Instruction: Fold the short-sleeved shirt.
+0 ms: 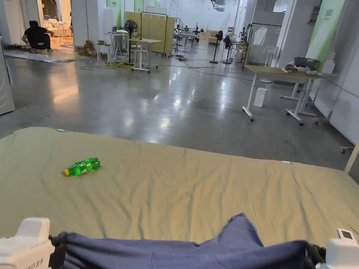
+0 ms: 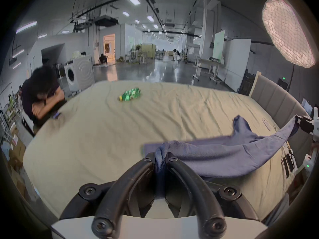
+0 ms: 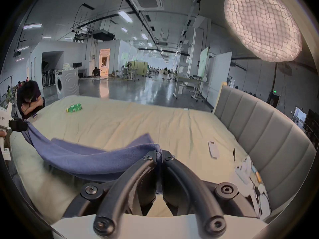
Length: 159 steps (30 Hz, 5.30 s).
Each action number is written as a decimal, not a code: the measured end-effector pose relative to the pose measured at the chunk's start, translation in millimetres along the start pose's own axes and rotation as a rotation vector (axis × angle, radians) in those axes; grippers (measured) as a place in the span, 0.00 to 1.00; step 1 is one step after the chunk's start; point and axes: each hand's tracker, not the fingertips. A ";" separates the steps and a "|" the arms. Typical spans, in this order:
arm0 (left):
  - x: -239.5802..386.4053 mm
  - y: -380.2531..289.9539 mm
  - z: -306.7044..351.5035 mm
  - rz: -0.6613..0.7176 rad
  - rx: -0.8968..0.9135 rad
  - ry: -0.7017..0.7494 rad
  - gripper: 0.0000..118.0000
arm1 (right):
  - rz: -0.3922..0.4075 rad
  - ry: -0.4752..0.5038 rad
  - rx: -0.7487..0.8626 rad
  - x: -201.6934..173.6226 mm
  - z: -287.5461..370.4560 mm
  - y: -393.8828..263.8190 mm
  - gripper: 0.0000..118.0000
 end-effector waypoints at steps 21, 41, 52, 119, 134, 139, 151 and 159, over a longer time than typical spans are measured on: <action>-11.3 -130.2 -33.7 -0.044 -0.340 0.057 0.15 | 0.055 -0.043 -0.381 -34.3 18.3 -168.8 0.07; 93.4 -24.1 31.1 -0.063 0.328 0.045 0.54 | -0.128 -0.114 0.240 -68.3 33.6 -34.8 0.71; 116.3 -4.4 45.1 -0.125 0.470 0.083 0.06 | -0.142 -0.132 0.364 -90.6 27.1 1.4 0.01; 3.7 30.8 -201.0 -0.105 -0.282 0.087 0.04 | -0.012 0.044 -0.578 -15.9 -311.5 -22.9 0.02; 14.1 80.9 -102.7 -0.106 0.013 0.080 0.04 | -0.102 0.041 -0.133 5.4 -187.7 50.5 0.01; 13.8 122.5 -44.2 -0.102 0.138 0.063 0.04 | -0.057 -0.008 0.035 14.9 -131.7 101.3 0.01; 26.8 240.8 61.6 -0.129 0.381 0.056 0.04 | -0.023 -0.084 0.358 49.9 -14.7 233.1 0.01; 34.2 309.8 88.9 -0.133 0.450 0.063 0.04 | 0.013 -0.126 0.425 56.1 8.1 300.0 0.01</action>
